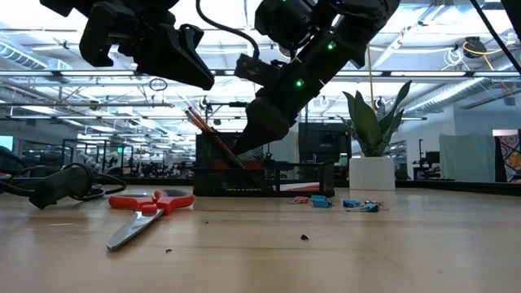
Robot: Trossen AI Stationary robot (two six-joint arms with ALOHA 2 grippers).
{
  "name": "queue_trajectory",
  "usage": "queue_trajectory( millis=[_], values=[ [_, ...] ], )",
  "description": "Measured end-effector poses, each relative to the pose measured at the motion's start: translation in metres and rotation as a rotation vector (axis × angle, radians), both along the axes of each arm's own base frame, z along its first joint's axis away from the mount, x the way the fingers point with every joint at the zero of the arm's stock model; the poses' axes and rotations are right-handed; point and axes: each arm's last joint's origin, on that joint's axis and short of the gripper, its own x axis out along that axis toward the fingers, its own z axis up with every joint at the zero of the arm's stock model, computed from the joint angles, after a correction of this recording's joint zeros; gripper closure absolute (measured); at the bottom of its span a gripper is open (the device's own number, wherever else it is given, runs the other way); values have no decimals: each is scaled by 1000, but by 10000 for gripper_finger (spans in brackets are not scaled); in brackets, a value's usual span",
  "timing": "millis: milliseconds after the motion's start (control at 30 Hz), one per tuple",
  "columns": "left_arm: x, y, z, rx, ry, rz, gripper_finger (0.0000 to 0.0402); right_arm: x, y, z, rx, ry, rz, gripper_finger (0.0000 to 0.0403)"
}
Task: Pick and place office supplies into organizer
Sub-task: Put the blue binder clip into the black desk organizer
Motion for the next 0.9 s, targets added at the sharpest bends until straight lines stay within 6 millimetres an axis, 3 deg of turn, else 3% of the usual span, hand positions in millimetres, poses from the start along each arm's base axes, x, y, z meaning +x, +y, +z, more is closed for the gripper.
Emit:
queue_trajectory(
  millis=[133,300,467,633,733,900],
  values=[
    [0,0,0,0,1,0,355,0,-1,0,-12,-2,-14,160],
    [0,0,-1,1,6,0,355,-3,6,7,-92,4,-20,171],
    [-1,0,-1,3,13,0,355,-16,29,39,-97,-21,77,231],
    [-1,0,-1,3,12,0,355,-44,48,57,15,-30,228,337],
    [-1,0,-1,3,13,0,355,-65,54,55,63,-61,240,391],
    [-1,0,-1,-1,13,2,355,-100,52,35,149,-199,237,395]
  ],
)
